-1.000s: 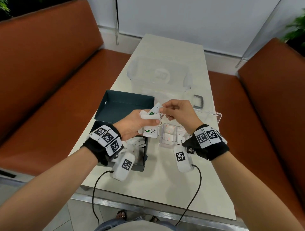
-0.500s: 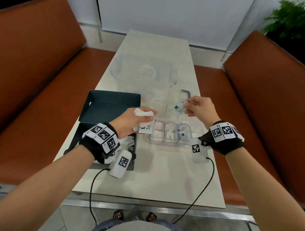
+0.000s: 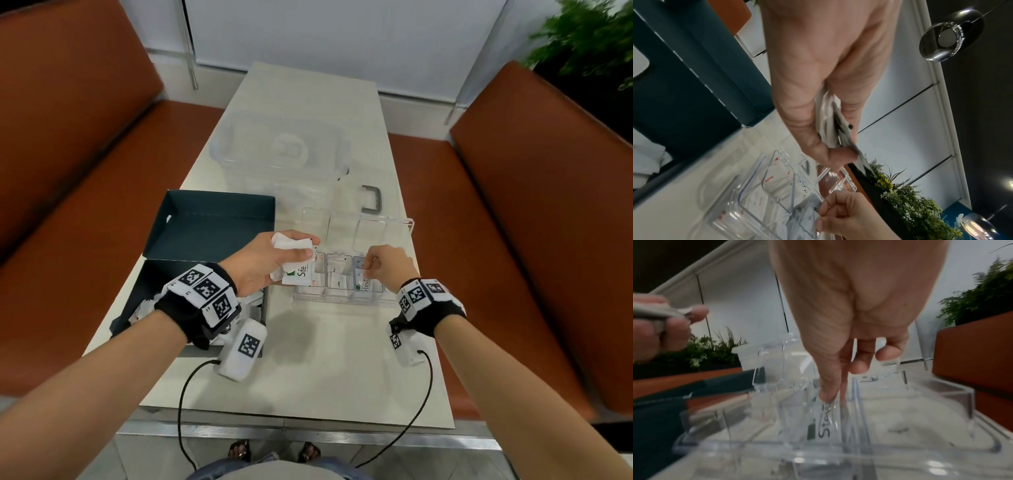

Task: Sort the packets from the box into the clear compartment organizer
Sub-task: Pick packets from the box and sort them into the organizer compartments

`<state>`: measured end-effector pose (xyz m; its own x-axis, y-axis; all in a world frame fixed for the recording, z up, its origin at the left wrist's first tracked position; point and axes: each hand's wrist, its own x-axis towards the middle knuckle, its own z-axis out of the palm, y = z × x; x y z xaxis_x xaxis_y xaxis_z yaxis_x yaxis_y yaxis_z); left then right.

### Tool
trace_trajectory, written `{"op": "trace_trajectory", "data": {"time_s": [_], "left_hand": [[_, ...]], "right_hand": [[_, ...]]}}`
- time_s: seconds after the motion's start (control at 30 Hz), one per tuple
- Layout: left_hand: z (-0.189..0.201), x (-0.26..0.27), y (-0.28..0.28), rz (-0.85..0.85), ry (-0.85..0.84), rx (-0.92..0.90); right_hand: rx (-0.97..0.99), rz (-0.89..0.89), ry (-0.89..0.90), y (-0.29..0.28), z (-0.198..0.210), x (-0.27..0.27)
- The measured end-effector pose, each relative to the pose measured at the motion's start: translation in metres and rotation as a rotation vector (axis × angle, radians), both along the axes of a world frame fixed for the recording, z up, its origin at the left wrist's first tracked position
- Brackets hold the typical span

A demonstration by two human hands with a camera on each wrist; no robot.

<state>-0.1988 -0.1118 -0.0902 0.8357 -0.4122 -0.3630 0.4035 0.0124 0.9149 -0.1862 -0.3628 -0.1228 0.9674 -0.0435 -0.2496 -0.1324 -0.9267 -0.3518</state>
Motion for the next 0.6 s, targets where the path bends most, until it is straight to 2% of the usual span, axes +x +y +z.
{"op": "trace_trajectory", "data": {"time_s": [0.27, 0.43, 0.6], "left_hand": [[-0.004, -0.005, 0.002, 0.017, 0.034, -0.045], [-0.006, -0.007, 0.002, 0.02, 0.041, -0.049], [-0.005, -0.008, 0.002, 0.027, 0.048, -0.061]], "right_hand": [[-0.165, 0.09, -0.195, -0.001, -0.01, -0.003], [-0.411, 0.188, -0.069, 0.002, -0.013, -0.003], [-0.437, 0.174, -0.044, 0.005, -0.02, -0.005]]}}
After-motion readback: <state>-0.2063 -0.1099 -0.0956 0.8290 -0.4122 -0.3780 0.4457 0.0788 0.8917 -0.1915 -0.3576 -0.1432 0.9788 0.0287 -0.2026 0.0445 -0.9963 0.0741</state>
